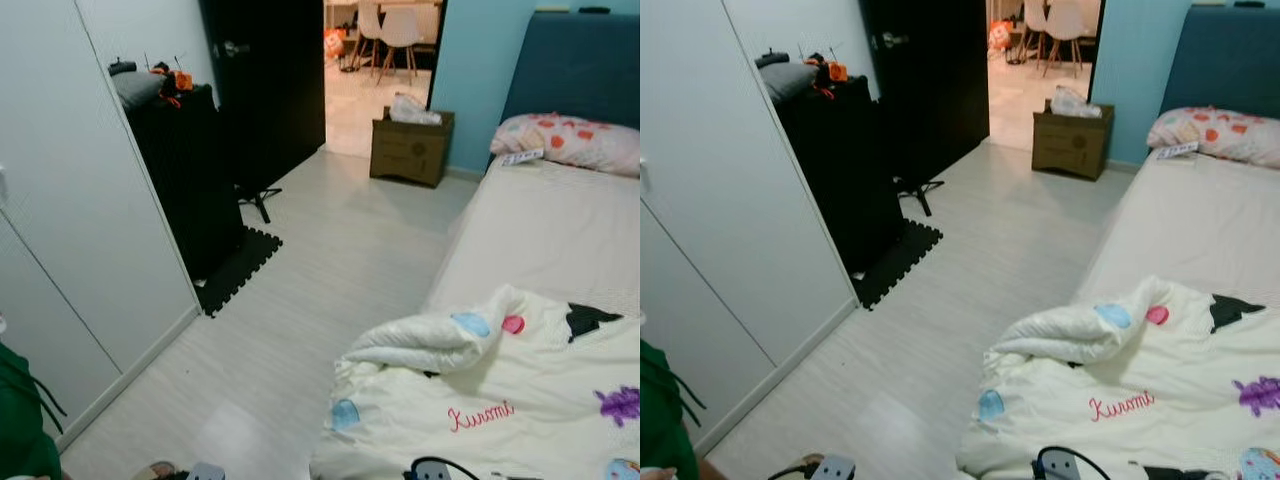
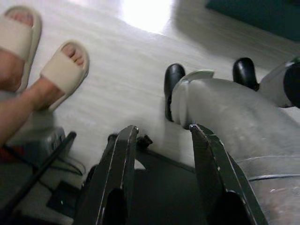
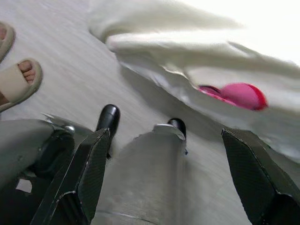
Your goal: Clean up the room
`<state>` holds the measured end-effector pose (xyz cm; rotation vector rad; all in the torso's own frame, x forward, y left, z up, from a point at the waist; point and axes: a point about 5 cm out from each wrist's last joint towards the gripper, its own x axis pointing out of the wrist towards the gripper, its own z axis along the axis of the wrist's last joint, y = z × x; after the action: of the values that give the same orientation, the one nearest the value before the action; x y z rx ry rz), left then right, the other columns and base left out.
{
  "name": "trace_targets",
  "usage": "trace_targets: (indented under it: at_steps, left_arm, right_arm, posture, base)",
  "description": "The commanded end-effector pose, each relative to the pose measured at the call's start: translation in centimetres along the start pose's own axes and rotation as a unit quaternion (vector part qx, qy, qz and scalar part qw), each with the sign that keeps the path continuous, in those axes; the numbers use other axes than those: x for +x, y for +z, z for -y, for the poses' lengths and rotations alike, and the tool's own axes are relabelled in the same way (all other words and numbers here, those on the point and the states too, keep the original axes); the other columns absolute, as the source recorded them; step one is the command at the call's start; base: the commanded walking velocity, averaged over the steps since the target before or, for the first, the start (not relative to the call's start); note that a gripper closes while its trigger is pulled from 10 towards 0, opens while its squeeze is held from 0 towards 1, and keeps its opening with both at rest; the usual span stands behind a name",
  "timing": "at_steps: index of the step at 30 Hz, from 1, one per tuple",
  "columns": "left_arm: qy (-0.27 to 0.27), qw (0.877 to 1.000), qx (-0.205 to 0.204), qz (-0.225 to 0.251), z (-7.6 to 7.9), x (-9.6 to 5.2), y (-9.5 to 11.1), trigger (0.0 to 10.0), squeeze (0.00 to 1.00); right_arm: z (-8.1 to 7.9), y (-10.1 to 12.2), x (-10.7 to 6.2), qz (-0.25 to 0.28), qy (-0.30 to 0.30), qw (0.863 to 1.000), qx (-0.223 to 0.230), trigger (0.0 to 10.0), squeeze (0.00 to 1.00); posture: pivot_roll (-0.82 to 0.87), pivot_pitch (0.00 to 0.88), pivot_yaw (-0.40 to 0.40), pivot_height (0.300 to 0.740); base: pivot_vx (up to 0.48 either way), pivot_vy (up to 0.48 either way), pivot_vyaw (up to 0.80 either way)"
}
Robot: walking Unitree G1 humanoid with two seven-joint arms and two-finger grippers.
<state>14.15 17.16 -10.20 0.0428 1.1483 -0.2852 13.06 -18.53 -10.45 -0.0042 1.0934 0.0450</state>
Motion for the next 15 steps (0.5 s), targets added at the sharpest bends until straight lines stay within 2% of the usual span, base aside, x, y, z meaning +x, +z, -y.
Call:
trace_targets:
  at_steps: [1,4,7,15]
  left_arm:
    - [0.006,1.0,0.008,0.001,-0.33,-0.08,0.09,10.0,0.0]
    - [0.007,1.0,0.008,0.002,-0.35,-0.09,0.06,10.0,0.0]
    - [0.009,1.0,0.003,0.004,-0.36,-0.09,0.07,10.0,0.0]
    - [0.011,1.0,0.008,0.006,-0.32,-0.06,0.2,10.0,0.0]
  right_arm:
    - [-0.04,-1.68,-0.24,-0.035,0.004,0.999,0.014,10.0,0.0]
    - [0.16,-1.44,-0.23,-0.033,0.005,0.999,0.001,10.0,0.0]
    - [-0.21,-1.49,-0.19,-0.034,0.01,0.999,-0.015,10.0,0.0]
    - [-0.67,-1.77,-0.18,-0.038,0.015,0.999,-0.02,10.0,0.0]
  posture:
    - [-0.04,0.017,0.025,0.74]
    - [-0.04,0.018,0.024,0.74]
    - [-0.04,0.018,0.023,0.74]
    - [-0.05,0.019,0.021,0.74]
  base:
    - [0.0,0.0,0.0]
    - [0.0,0.0,0.0]
    - [0.0,0.0,0.8]
    - [0.0,0.0,0.8]
